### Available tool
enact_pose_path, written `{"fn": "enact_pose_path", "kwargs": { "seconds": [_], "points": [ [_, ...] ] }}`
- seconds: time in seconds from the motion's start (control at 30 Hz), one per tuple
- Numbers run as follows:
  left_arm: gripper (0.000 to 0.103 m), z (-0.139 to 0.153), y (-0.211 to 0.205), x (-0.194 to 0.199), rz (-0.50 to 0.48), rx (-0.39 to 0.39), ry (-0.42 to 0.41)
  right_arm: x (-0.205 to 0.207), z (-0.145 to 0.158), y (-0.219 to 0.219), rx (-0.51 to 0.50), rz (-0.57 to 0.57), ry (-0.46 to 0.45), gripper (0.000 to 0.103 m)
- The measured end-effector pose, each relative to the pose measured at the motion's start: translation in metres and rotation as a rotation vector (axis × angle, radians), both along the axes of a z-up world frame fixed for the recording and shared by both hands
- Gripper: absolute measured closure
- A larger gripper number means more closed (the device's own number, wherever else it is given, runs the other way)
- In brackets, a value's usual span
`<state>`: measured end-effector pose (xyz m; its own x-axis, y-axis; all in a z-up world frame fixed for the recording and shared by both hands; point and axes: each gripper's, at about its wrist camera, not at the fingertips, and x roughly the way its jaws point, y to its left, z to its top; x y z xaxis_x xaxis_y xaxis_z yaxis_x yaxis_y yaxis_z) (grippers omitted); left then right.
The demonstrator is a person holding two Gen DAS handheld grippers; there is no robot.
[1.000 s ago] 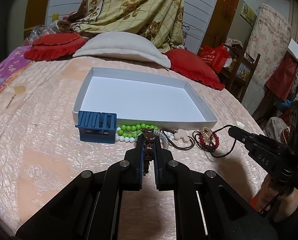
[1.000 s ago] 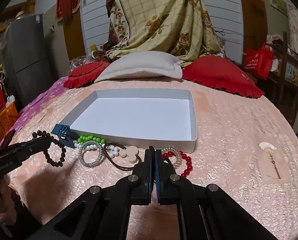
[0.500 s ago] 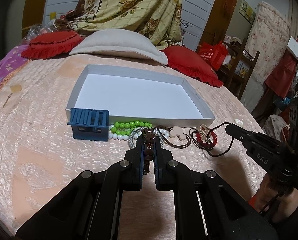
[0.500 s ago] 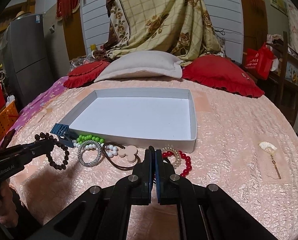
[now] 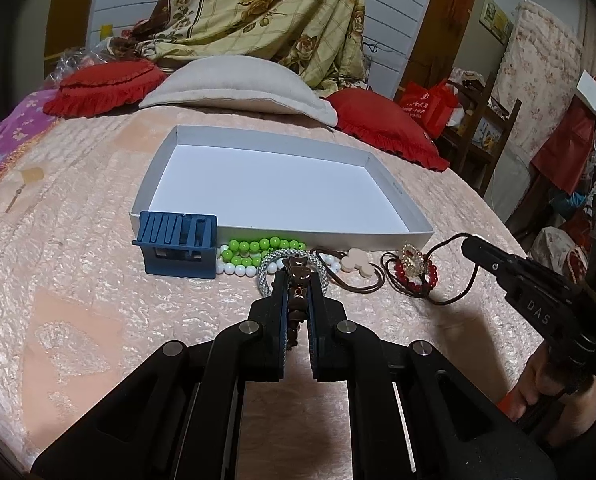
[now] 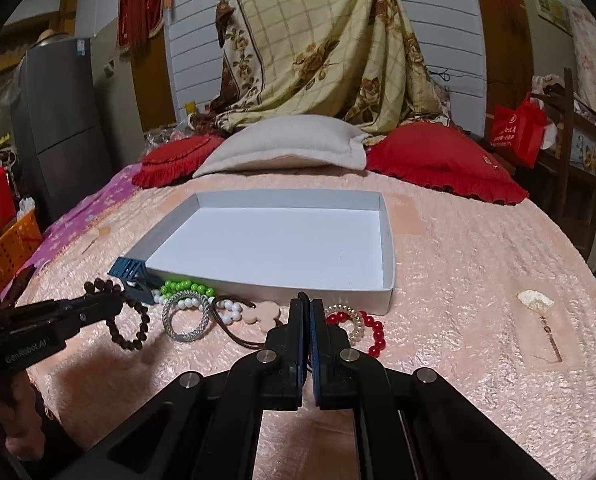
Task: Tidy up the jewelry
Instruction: 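Lift the brown bracelet with the left tool while the right tool lifts the hair tie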
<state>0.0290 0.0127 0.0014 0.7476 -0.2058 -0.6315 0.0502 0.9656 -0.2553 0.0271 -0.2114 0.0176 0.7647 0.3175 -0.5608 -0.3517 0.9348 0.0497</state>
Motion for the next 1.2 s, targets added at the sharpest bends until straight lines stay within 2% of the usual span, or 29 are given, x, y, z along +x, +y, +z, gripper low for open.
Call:
{"fn": "enact_pose_path", "kwargs": {
  "seconds": [0.6, 0.83, 1.03, 1.2],
  "points": [
    [0.096, -0.0048, -0.0018, 0.0035, 0.014, 0.026, -0.013, 0.0004, -0.0003, 0.0048, -0.036, 0.028, 0.001, 0.1],
    [0.096, -0.0014, 0.0046, -0.0001, 0.073, 0.042, -0.055, 0.0001, -0.0012, 0.0053, -0.041, 0.026, 0.002, 0.1],
    [0.096, -0.0009, 0.0061, 0.0003, 0.04, -0.003, -0.04, 0.0001, -0.0009, 0.0044, -0.038, 0.024, 0.001, 0.101],
    [0.096, 0.0024, 0.0019, 0.0006, 0.012, -0.002, -0.023, -0.0008, 0.0025, 0.0009, -0.022, 0.015, 0.001, 0.101]
  ]
}}
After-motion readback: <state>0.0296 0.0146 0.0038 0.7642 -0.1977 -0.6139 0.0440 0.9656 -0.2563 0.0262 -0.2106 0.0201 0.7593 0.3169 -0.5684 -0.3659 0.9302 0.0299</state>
